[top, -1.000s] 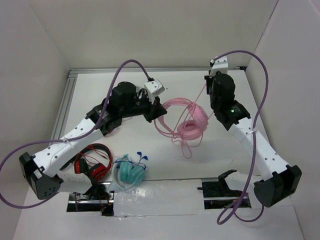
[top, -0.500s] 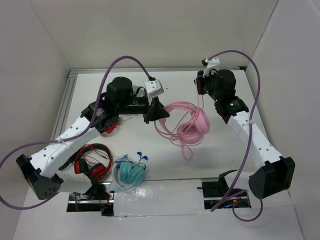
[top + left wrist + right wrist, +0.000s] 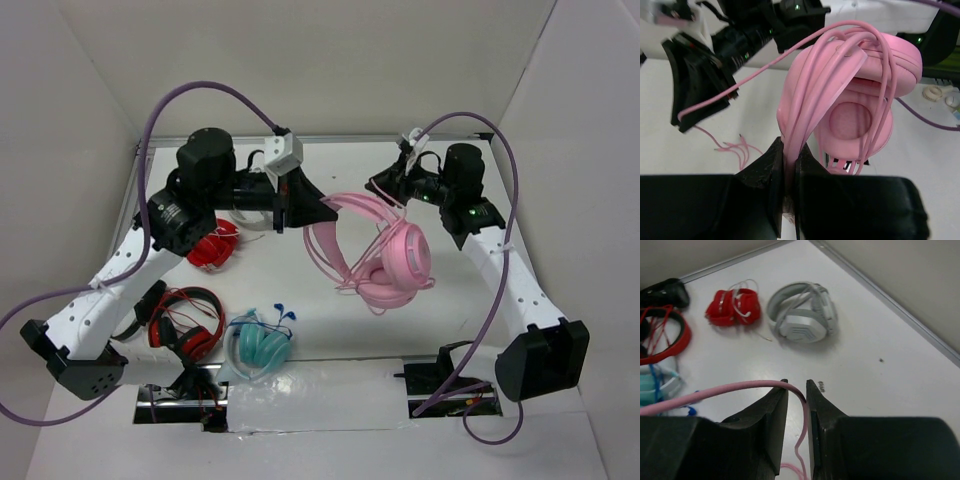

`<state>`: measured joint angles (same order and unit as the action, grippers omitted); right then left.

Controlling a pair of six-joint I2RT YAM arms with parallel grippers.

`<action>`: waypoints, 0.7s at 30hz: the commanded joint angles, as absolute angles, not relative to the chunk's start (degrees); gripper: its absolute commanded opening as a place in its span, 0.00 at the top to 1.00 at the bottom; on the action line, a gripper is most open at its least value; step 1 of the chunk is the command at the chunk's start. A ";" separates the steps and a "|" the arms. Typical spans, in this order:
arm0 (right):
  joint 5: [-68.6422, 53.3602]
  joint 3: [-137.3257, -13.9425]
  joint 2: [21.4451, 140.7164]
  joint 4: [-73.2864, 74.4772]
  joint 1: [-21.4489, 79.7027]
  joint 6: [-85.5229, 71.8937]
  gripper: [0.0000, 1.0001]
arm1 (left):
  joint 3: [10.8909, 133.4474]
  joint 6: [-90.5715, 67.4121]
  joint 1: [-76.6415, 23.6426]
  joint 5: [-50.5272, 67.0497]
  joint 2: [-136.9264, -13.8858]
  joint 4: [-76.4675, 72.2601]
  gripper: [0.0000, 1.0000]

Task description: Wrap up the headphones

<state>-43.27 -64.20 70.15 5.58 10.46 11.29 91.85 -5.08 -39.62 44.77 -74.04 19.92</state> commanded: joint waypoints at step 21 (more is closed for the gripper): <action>-51.60 -49.32 80.33 -10.46 18.45 4.92 0.66 | 112.67 -15.11 -35.77 41.58 -77.52 12.92 1.00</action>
<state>-52.80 -51.22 79.44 -4.38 17.87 6.92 107.24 -12.21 -36.21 43.99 -79.72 19.57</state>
